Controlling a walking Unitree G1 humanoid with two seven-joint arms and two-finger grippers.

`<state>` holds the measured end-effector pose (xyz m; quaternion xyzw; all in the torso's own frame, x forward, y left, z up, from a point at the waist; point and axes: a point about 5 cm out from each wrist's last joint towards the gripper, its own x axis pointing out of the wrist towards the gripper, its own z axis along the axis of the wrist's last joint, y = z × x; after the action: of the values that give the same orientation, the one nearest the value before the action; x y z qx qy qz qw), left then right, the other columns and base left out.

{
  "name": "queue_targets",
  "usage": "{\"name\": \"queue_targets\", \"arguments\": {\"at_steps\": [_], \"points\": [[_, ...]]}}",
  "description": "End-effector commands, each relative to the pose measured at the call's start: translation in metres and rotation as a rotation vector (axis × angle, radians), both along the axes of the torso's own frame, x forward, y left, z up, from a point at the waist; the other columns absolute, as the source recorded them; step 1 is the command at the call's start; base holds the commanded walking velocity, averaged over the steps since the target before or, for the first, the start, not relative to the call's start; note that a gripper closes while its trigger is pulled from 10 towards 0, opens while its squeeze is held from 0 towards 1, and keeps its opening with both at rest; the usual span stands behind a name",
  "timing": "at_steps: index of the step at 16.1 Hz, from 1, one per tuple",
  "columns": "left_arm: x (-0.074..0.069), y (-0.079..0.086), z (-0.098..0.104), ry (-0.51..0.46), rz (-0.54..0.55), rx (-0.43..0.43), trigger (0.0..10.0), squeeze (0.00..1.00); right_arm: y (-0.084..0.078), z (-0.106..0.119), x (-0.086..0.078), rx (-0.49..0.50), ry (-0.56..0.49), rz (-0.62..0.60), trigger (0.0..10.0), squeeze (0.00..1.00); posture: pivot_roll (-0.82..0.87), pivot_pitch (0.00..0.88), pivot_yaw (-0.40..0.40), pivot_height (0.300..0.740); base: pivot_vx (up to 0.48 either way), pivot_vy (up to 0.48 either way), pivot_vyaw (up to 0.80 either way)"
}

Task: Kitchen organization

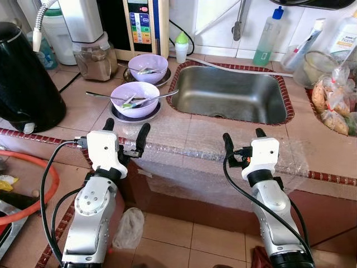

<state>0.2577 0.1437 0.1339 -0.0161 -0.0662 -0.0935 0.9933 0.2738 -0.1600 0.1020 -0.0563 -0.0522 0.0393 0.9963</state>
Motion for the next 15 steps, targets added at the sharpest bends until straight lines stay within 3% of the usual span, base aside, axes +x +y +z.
{"name": "queue_targets", "arguments": {"at_steps": [1,6,11,15], "points": [[-0.0010,0.0001,0.0036,-0.010,-0.002,0.012,10.0,0.00,-0.0026,0.0029,-0.0006,0.007,-0.010,-0.013,10.0,0.00,-0.01,0.009,0.031,0.740,0.000,0.000,0.00],[-0.0022,-0.0016,0.0045,-0.014,-0.009,0.015,10.0,0.00,-0.0026,0.0036,-0.0002,0.005,-0.011,-0.009,10.0,0.00,-0.01,0.010,0.028,0.740,0.000,0.000,0.00],[-0.0028,-0.0030,0.0040,-0.006,-0.016,0.025,10.0,0.00,-0.0040,0.0032,-0.0010,0.005,-0.008,-0.012,10.0,0.00,-0.01,0.018,0.027,0.740,0.215,0.000,0.00],[-0.0024,0.0000,0.0020,-0.005,0.030,0.053,10.0,0.00,-0.0033,0.0028,-0.0014,0.008,-0.007,-0.013,10.0,0.00,-0.01,0.017,0.029,0.740,0.000,0.000,0.00]]}}
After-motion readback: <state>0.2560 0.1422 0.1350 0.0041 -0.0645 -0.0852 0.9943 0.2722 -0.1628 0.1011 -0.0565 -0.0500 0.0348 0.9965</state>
